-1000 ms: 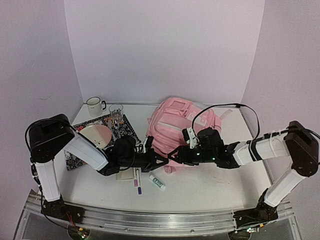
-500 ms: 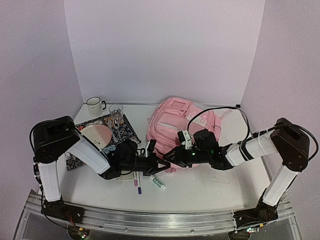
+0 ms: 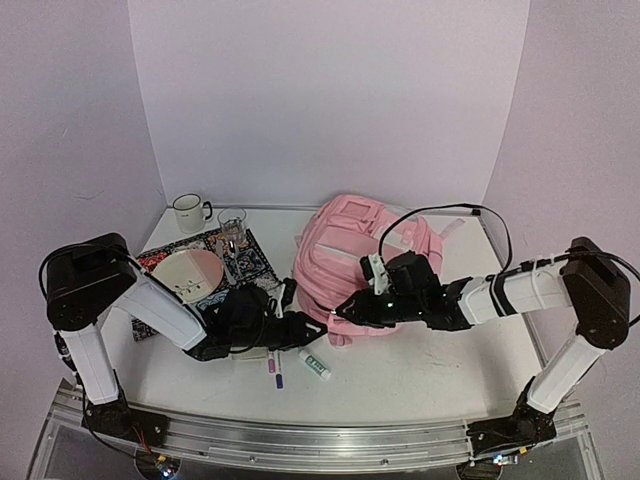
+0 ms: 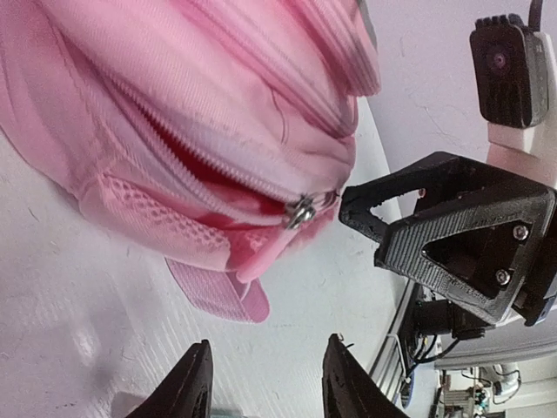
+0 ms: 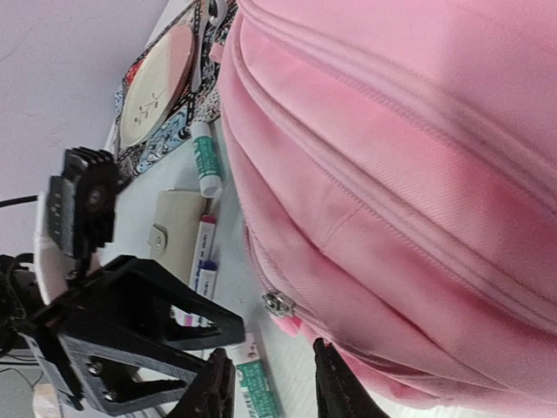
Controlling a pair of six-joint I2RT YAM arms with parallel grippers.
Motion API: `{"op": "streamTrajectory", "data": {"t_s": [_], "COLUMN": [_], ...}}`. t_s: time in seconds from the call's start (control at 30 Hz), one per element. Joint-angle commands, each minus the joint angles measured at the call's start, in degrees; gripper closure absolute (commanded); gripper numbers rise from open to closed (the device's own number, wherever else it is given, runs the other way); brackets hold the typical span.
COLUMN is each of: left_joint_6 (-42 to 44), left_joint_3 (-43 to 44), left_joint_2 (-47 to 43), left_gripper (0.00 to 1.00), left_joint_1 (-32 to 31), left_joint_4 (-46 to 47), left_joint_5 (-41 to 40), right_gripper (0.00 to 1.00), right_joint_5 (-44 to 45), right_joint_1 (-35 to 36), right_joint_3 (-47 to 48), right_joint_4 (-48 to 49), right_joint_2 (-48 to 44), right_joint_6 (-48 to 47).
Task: Pack the student bag
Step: Grab the largest pocket of the student bag.
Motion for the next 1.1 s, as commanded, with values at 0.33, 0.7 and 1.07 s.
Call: {"op": "streamTrajectory", "data": {"t_s": [0.33, 0.7, 1.07], "left_joint_6": [11.4, 11.7, 13.4], "left_joint_3": [7.6, 11.1, 14.6], "left_joint_2": [0.8, 6.0, 9.6], "left_gripper": [0.53, 0.53, 0.7], "left_joint_1": [0.2, 1.2, 1.2], "left_joint_4": [-5.0, -5.0, -4.7], "left_joint_5": [-4.8, -3.6, 2.7], "right_gripper": [0.6, 0.59, 0.59], "right_joint_5": [15.6, 14.3, 13.2], "right_joint_1": [0.3, 0.3, 0.4], "right_joint_3": [1.9, 2.3, 2.5], "right_joint_4": [-14.4, -13.6, -11.9], "right_joint_2": [-7.5, -6.4, -4.4], "right_joint_6": [-12.8, -14.2, -15.2]}}
